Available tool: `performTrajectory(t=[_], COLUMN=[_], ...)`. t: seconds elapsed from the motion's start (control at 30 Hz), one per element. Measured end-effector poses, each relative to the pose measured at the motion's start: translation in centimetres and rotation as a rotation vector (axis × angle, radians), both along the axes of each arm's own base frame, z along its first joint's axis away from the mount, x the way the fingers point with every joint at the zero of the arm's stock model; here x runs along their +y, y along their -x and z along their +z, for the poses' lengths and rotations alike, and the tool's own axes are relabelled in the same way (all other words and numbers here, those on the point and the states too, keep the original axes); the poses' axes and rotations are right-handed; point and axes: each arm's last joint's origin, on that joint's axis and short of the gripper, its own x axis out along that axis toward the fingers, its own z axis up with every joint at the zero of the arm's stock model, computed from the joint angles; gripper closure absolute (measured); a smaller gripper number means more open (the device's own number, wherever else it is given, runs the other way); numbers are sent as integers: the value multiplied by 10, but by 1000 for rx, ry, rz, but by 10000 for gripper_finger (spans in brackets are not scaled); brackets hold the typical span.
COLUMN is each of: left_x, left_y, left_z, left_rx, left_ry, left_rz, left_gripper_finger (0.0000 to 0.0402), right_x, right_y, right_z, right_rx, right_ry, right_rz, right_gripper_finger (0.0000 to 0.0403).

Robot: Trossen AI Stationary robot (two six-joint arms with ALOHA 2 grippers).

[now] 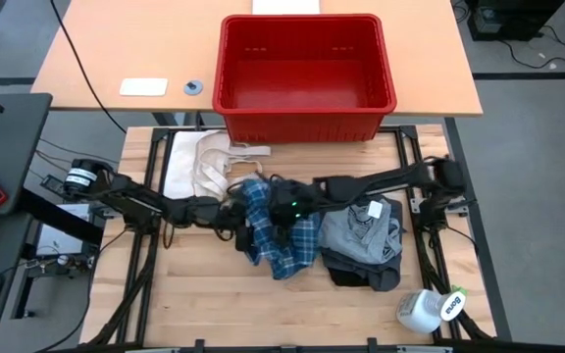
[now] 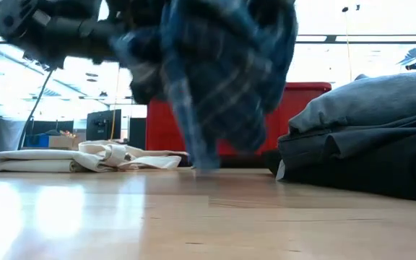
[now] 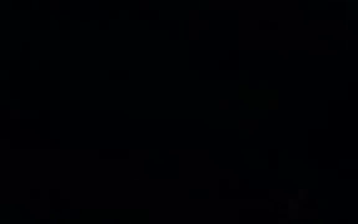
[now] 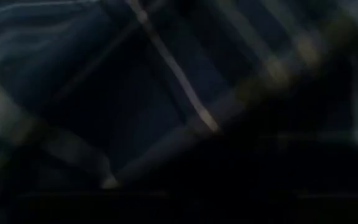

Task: Fold Laundry from Bin
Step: Stack the folded blue checkered pants on top of the folded gray shirt

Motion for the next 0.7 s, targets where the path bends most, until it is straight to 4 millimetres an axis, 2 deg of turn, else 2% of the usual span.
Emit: performTrajectory(t=[0.2,0.37,0.53,0.7], left_x=[6,23,36,37], left_y=[-37,-72,-117,-164], left_z=[54,93,106,113], left_rx=[-21,-41,-90,-155], left_ry=[-176,-319,-307,-322], left_rz=[-27,-50,-138,-205], left_gripper_finger=[13,13,13,13], right_x=[-1,5,11,15], right_y=[39,77,123,162], right_z=[53,87,115,130], right_rx=[-17,-11,25,79], right_ry=[-27,-18,-39,-80], right_rz=[-59,-161,-255,-293], right_gripper_finger=[343,343,343,343])
